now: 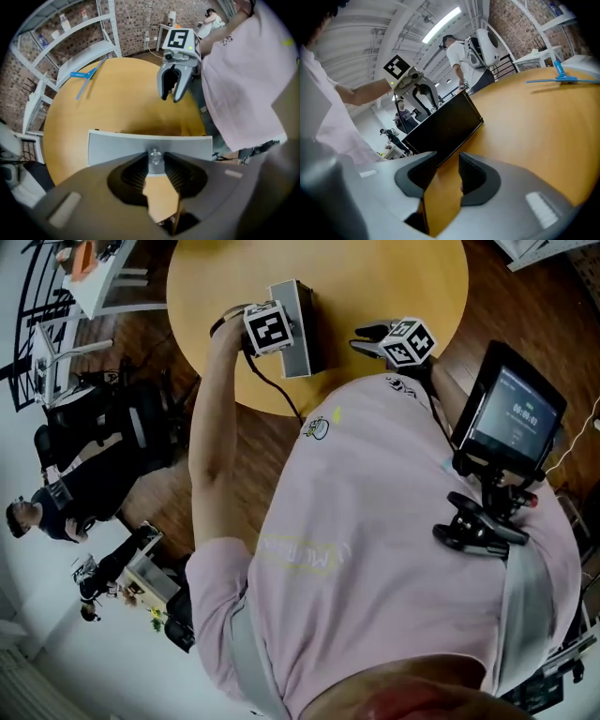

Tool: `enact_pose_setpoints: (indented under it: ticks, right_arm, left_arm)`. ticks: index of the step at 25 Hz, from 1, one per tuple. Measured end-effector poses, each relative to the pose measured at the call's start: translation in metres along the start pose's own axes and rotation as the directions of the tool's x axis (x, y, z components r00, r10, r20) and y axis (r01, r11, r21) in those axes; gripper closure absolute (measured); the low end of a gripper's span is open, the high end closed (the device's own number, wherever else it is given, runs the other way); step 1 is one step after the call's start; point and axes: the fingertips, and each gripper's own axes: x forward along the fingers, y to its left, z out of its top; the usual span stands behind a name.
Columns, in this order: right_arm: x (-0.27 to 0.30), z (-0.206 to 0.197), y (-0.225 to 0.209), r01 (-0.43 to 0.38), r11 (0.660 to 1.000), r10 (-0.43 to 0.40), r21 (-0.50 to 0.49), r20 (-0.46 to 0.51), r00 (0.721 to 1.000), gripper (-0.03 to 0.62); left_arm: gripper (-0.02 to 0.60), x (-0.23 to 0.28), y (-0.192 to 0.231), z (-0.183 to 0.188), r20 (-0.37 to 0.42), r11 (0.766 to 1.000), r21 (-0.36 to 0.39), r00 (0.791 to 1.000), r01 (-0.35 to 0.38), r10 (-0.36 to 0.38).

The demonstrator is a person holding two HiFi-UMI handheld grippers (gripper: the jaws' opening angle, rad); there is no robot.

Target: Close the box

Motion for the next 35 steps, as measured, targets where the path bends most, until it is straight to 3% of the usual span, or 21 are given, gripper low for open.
enact_pose_setpoints:
  ticks: [2, 4, 8, 13, 27, 33, 35]
  right_arm:
    - [-0.005, -0.009, 0.002, -0.064, 0.995, 0.054, -0.078, -0.119, 0.991, 0.45]
    - [0.0, -0.009, 0.007, -0.082, 0.991, 0.064, -0.11, -0.154, 0.986, 0.45]
    - [0.006, -0.004, 0.011, -0.07, 0.991, 0.053, -0.111, -0.15, 0.987, 0.45]
    - [0.007, -0.001, 0.01, -0.06, 0.994, 0.047, -0.094, -0.13, 0.99, 0.451]
    - [0.014, 0.001, 0.015, -0.07, 0.993, 0.058, -0.099, -0.125, 0.991, 0.451]
    - [0.019, 0.004, 0.024, -0.087, 0.985, 0.069, -0.149, -0.123, 0.99, 0.464]
    - [0.023, 0.003, 0.035, -0.131, 0.973, 0.106, -0.192, -0.132, 0.986, 0.463]
  left_arm:
    - [0.489, 0.008, -0.029, -0.003, 0.066, 0.982, -0.186, 0.998, 0.011, 0.001]
    - [0.489, 0.011, -0.054, -0.01, 0.117, 0.962, -0.256, 0.991, 0.093, -0.065]
    - [0.506, 0.008, -0.062, -0.019, 0.19, 0.959, -0.253, 0.978, 0.128, -0.081]
    - [0.506, -0.003, -0.065, -0.028, 0.21, 0.957, -0.26, 0.975, 0.127, -0.073]
    - [0.508, -0.104, -0.073, -0.056, 0.231, 0.957, -0.273, 0.972, 0.099, -0.034]
    - [0.508, -0.116, -0.078, -0.074, 0.195, 0.954, -0.284, 0.98, 0.1, -0.045]
    - [0.508, -0.116, -0.081, -0.076, 0.19, 0.952, -0.289, 0.981, 0.104, -0.049]
